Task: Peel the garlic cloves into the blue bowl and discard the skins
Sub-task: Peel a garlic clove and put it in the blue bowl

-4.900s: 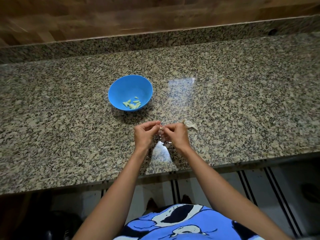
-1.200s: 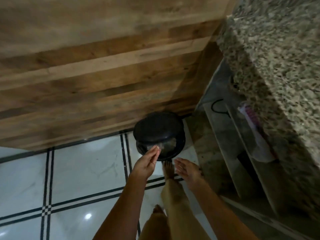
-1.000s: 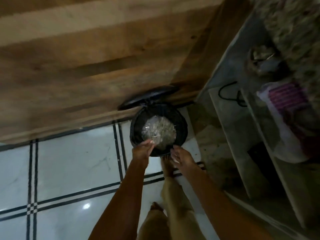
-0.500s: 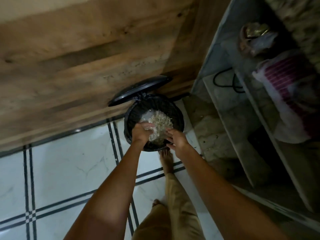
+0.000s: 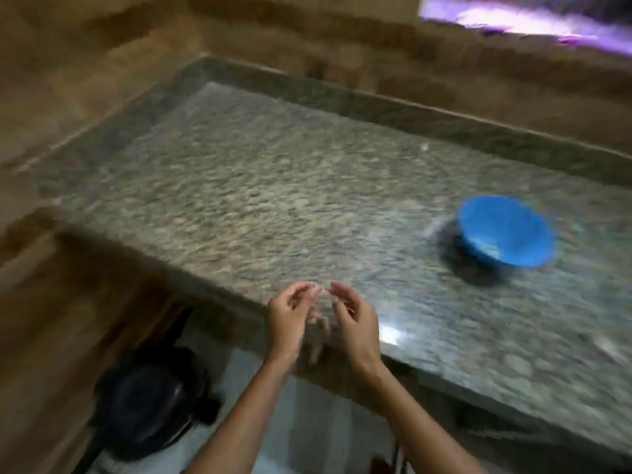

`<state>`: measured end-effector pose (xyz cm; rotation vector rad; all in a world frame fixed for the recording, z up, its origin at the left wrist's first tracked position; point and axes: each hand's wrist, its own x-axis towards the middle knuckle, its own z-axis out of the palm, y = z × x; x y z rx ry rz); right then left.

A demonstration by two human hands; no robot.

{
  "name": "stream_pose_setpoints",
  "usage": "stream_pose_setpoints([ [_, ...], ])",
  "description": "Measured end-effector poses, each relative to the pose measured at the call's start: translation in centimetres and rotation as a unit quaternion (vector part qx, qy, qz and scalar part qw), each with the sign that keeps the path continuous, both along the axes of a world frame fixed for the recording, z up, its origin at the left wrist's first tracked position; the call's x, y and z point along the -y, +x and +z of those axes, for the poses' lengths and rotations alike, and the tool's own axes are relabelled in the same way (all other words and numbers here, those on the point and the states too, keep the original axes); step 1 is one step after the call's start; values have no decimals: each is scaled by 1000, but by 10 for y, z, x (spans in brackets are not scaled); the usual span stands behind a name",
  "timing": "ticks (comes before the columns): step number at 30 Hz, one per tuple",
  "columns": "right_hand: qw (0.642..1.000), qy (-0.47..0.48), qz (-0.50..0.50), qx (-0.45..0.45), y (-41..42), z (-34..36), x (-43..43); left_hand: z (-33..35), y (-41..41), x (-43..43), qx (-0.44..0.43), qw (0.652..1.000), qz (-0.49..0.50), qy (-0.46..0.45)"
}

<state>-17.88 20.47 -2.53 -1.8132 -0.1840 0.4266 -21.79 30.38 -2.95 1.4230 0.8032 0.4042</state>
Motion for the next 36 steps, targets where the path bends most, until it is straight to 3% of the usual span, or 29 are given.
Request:
stream_pose_setpoints([
  [3, 991, -23, -123, 36, 38, 9, 105, 8, 54, 94, -26, 982, -177, 56],
  [5, 979, -54, -195, 41, 59, 13, 168, 15, 85, 146, -29, 965, -236, 107],
  [10, 935, -132, -320, 73, 93, 16, 297, 7, 142, 221, -85, 905, -287, 302],
  [17, 914, -218, -339, 51, 127, -5, 377, -6, 158, 230, -110, 792, -350, 488],
  [19, 917, -249, -309, 37, 132, -12, 388, 12, 163, 240, -32, 825, -331, 457],
  [21, 919, -275, -281, 36, 136, -16, 393, 39, 185, 246, 51, 871, -251, 419],
  [23, 920, -310, -234, 50, 140, -17, 390, 54, 223, 238, 35, 889, -202, 410],
  [25, 918, -347, -184, 63, 145, -13, 385, 52, 258, 227, -69, 875, -245, 412],
  [27, 920, -358, -142, 71, 151, -10, 380, 47, 270, 225, -174, 840, -291, 424],
  [28, 922, -361, -122, 72, 153, -9, 377, 48, 269, 228, -181, 834, -294, 431],
  [30, 924, -361, -97, 75, 154, -9, 371, 53, 253, 242, -79, 864, -267, 420],
  [32, 942, -296, -145, 62, 151, -7, 364, 53, 221, 267, 21, 903, -258, 342],
  [34, 956, -81, -280, -30, 144, 1, 352, 41, 187, 297, 12, 926, -307, 220],
  [36, 901, 180, -360, -161, 136, 13, 336, 26, 168, 320, -29, 936, -341, 79],
])
